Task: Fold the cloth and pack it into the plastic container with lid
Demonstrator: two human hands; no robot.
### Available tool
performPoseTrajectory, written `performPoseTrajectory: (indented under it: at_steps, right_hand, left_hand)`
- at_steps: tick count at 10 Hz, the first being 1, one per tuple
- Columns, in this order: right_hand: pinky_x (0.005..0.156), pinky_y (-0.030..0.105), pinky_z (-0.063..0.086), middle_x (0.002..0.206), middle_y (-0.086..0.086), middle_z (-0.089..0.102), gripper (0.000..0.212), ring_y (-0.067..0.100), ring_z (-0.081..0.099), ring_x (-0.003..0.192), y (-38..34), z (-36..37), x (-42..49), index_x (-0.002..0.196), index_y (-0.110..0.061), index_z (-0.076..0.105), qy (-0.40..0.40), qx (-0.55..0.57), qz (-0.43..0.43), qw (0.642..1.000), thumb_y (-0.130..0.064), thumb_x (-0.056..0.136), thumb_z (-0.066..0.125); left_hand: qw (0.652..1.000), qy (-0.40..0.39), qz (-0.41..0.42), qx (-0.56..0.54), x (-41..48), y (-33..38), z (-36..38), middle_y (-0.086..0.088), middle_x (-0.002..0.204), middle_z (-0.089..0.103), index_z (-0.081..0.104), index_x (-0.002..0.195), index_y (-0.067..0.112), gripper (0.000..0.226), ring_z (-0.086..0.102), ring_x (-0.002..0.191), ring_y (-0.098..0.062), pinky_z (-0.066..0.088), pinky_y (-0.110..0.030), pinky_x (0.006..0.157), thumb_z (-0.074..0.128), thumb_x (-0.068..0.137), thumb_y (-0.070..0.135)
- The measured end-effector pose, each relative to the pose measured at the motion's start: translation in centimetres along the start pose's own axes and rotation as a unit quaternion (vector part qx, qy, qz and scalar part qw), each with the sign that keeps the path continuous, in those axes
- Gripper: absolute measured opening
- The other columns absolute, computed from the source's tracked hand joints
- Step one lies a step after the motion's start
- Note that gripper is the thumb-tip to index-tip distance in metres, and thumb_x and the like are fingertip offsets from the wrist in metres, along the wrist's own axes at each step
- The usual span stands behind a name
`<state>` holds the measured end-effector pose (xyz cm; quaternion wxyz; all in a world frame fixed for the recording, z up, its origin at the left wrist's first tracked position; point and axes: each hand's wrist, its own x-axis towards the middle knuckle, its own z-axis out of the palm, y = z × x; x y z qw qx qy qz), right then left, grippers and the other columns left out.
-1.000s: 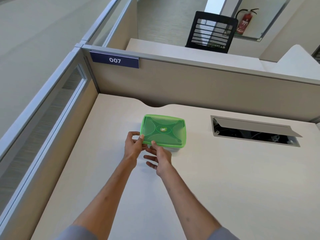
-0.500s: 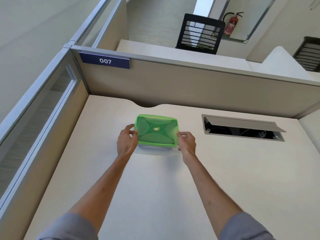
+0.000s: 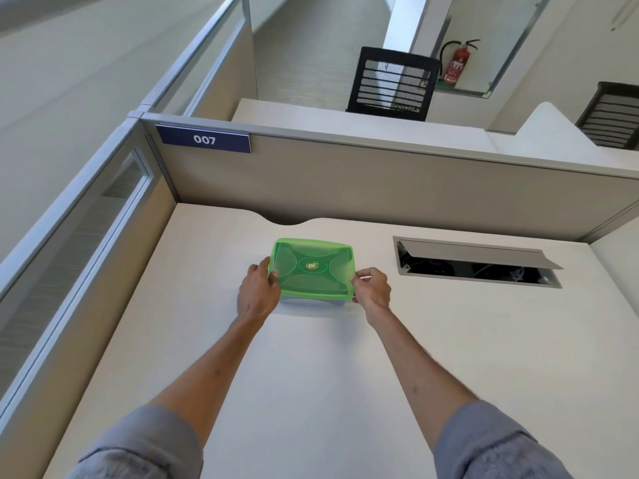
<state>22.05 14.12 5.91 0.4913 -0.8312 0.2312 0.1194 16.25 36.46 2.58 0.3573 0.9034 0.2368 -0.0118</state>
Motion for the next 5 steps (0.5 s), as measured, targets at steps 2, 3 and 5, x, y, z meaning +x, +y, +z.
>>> performPoseTrajectory:
  at_steps: [2, 3, 5]
  right_hand:
    - [0.100, 0.055, 0.062, 0.122, 0.019, 0.077, 0.022, 0.042, 0.076, 0.110, -0.3, -1.2, -0.1, 0.121, -0.006, 0.072, -0.035, -0.030, -0.019, 0.999, -0.016, 0.102, 0.070]
    - [0.102, 0.055, 0.061, 0.124, 0.018, 0.078, 0.024, 0.040, 0.075, 0.114, -0.5, -1.9, -0.5, 0.125, -0.008, 0.071, -0.054, -0.046, -0.031, 0.997, -0.019, 0.103, 0.067]
    - [0.108, 0.043, 0.054, 0.144, 0.010, 0.069, 0.042, 0.033, 0.067, 0.129, -0.5, -2.8, -1.4, 0.147, -0.012, 0.060, -0.094, -0.116, -0.088, 0.985, -0.026, 0.108, 0.062]
  left_hand:
    - [0.997, -0.020, 0.018, 0.072, -0.4, 1.1, -0.8, -0.020, 0.155, 0.055, 0.031, 0.168, 0.014, 0.054, 0.063, 0.130, -0.045, 0.056, -0.058, 0.098, 0.041, 0.116, 0.026]
    - [0.996, -0.038, 0.021, 0.076, -1.1, 2.1, -1.1, -0.018, 0.165, 0.048, 0.002, 0.176, 0.018, 0.074, 0.061, 0.135, -0.047, 0.055, -0.060, 0.099, 0.043, 0.117, 0.030]
    - [0.994, -0.068, -0.001, 0.088, -2.1, 3.7, -1.5, -0.018, 0.173, 0.035, 0.005, 0.174, 0.018, 0.071, 0.046, 0.150, -0.045, 0.051, -0.066, 0.112, 0.043, 0.116, 0.035]
